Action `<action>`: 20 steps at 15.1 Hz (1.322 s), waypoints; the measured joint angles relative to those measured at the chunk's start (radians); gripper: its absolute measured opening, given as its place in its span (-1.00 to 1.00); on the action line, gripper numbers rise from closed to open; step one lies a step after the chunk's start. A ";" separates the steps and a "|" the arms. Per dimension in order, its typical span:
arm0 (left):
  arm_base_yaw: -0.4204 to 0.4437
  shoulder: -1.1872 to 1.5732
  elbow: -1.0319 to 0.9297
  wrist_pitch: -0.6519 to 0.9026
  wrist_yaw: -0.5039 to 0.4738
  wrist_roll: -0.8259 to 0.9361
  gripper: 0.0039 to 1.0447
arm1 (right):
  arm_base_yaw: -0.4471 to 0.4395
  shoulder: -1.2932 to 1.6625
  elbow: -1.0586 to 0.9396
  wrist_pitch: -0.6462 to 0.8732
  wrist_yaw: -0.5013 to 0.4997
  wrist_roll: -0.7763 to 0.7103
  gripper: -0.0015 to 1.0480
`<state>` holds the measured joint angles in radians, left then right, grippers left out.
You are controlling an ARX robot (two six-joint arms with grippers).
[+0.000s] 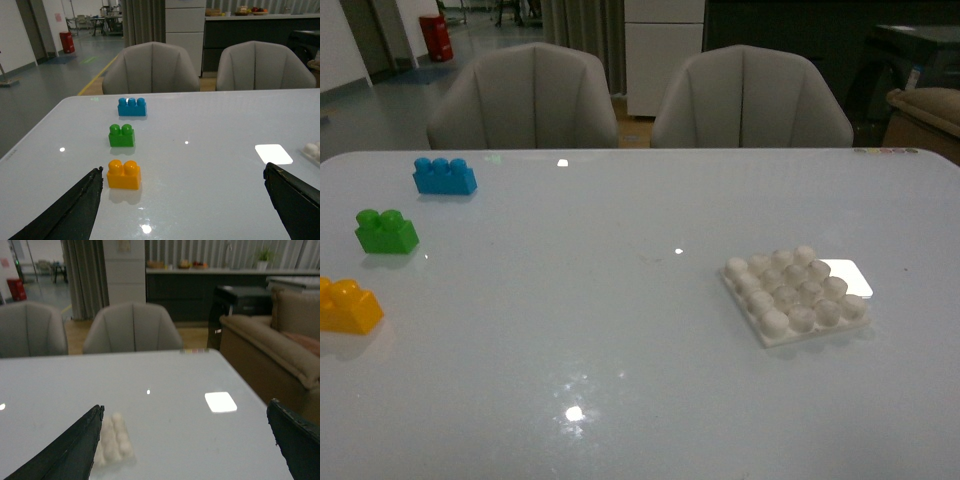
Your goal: Insert yellow block into base center
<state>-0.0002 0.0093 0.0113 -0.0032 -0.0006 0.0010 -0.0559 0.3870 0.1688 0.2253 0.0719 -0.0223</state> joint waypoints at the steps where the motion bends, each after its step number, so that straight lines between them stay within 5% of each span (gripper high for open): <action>1: 0.000 0.000 0.000 0.000 0.000 0.000 0.88 | -0.024 0.130 0.069 0.113 -0.022 -0.001 0.88; 4: 0.000 0.000 0.000 0.000 0.000 0.000 0.88 | -0.045 0.714 0.381 0.306 -0.063 -0.002 0.88; 6: 0.000 0.000 0.000 0.000 0.000 0.000 0.88 | -0.056 1.176 0.675 0.196 -0.086 -0.031 0.88; 9: 0.000 0.000 0.000 0.000 0.000 0.000 0.88 | -0.029 1.537 0.841 0.034 -0.121 -0.099 0.88; 20: 0.000 0.000 0.000 0.000 0.000 0.000 0.88 | 0.076 1.873 1.134 -0.139 -0.257 -0.125 0.88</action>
<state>-0.0002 0.0093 0.0113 -0.0032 -0.0006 0.0010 0.0196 2.2597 1.3029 0.0860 -0.1856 -0.1474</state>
